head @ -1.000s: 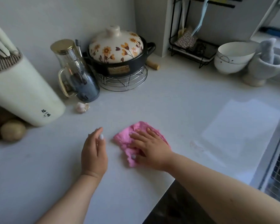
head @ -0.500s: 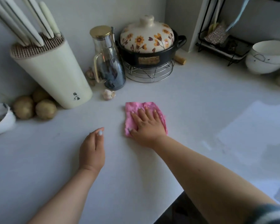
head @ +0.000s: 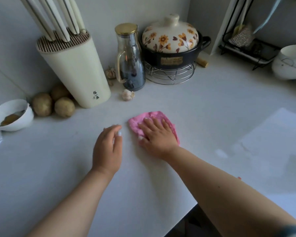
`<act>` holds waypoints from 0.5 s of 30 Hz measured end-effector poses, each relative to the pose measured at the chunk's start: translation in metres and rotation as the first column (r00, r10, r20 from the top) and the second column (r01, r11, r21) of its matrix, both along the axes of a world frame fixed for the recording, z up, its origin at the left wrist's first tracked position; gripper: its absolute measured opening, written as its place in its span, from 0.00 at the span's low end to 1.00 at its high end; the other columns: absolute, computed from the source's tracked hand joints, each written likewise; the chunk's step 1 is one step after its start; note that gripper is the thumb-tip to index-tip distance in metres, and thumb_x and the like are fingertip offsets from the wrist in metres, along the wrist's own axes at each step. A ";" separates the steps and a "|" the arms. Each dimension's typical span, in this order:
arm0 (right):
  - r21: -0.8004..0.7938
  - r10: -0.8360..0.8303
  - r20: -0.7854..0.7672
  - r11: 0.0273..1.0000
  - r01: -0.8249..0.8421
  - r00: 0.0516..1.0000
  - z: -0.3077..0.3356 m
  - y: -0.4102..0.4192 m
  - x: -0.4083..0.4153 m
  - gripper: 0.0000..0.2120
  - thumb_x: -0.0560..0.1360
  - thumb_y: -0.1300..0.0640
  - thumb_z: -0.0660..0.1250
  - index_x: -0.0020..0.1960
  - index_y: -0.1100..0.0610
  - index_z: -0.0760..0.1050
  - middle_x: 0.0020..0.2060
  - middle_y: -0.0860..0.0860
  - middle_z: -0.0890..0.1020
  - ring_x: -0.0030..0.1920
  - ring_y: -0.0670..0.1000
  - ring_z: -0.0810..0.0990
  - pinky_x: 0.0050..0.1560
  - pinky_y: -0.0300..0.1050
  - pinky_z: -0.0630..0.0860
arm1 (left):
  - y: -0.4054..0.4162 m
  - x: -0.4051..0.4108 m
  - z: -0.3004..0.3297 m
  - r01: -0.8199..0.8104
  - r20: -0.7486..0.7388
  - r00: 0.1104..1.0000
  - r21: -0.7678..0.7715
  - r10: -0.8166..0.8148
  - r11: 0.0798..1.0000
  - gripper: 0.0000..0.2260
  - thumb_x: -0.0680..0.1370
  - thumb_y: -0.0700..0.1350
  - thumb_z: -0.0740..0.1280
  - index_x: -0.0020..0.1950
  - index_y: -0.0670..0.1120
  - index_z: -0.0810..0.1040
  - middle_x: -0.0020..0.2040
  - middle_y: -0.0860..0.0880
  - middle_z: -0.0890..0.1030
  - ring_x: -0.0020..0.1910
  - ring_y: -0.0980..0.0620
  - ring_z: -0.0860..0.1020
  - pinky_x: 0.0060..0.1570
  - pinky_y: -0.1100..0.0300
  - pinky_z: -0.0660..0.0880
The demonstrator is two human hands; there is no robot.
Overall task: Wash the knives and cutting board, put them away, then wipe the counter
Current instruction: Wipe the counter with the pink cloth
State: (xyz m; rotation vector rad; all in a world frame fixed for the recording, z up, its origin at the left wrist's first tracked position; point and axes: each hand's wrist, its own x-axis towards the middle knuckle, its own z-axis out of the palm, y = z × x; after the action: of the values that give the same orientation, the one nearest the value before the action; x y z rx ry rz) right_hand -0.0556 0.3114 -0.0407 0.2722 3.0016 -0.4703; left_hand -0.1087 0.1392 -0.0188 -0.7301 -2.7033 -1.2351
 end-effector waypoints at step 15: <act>0.090 -0.566 0.023 0.822 0.562 0.824 0.001 0.178 0.132 0.34 0.73 0.33 0.43 0.76 0.44 0.58 0.77 0.47 0.55 0.77 0.52 0.51 0.75 0.53 0.46 | 0.107 0.043 -0.021 0.324 0.233 0.917 0.039 -0.324 0.945 0.25 0.77 0.53 0.51 0.63 0.39 0.77 0.64 0.44 0.78 0.64 0.53 0.73 0.64 0.67 0.62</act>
State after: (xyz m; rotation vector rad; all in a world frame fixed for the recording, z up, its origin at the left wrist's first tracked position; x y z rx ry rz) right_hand 0.0767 0.4890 -0.0395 1.1833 2.8462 -0.3709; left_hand -0.0657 0.2461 -0.0401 -1.1387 -2.8516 -1.4761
